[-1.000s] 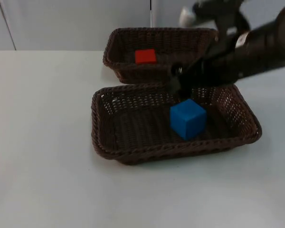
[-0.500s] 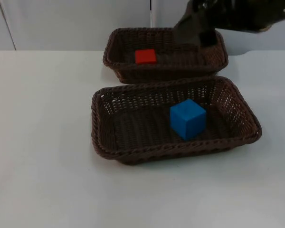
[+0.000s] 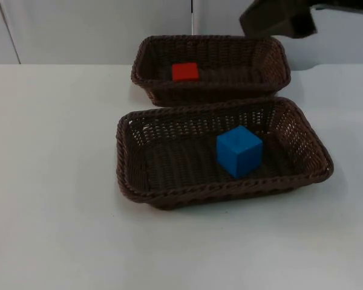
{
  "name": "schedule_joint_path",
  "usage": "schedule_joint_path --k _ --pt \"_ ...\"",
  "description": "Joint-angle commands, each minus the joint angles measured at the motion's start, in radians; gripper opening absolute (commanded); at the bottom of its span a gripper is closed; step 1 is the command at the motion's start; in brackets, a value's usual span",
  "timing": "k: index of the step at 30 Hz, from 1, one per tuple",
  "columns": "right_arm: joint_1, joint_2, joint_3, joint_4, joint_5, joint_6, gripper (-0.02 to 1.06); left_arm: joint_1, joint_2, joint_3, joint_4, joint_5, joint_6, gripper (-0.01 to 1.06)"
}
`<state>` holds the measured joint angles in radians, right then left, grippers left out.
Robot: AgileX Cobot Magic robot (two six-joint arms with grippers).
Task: Pick up one cube with the left hand and place it into the upper basket. Pick up one cube with the right hand and place it into the lower basket.
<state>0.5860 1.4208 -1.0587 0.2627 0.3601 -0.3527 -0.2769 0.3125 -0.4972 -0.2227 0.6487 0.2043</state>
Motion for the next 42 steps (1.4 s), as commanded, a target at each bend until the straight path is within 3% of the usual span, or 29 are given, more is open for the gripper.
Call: schedule_joint_path --k 1,12,19,21,27,37,42 --pt "-0.003 -0.056 0.042 -0.006 0.008 -0.007 1.05 -0.001 -0.006 0.004 -0.001 0.002 -0.004 1.05" --pt "-0.003 -0.315 0.228 -0.006 0.003 -0.030 1.05 -0.001 -0.147 0.000 0.001 0.052 -0.004 1.05" --pt "-0.003 -0.550 0.354 -0.006 0.023 -0.030 1.05 -0.001 -0.302 -0.038 0.013 0.153 -0.004 1.05" --pt "-0.003 -0.621 0.389 -0.006 0.041 -0.022 1.05 -0.001 -0.312 -0.038 0.026 0.206 -0.007 1.05" --pt "-0.003 -0.763 0.439 -0.006 0.069 -0.022 1.05 -0.001 -0.312 -0.038 0.031 0.260 -0.061 1.05" --pt "-0.003 -0.981 0.451 -0.051 0.267 0.044 1.05 -0.001 -0.312 -0.038 0.077 0.353 -0.084 1.05" --pt "-0.003 -1.062 0.451 -0.111 0.340 0.119 1.05 -0.001 -0.312 -0.036 0.182 0.367 -0.195 1.05"
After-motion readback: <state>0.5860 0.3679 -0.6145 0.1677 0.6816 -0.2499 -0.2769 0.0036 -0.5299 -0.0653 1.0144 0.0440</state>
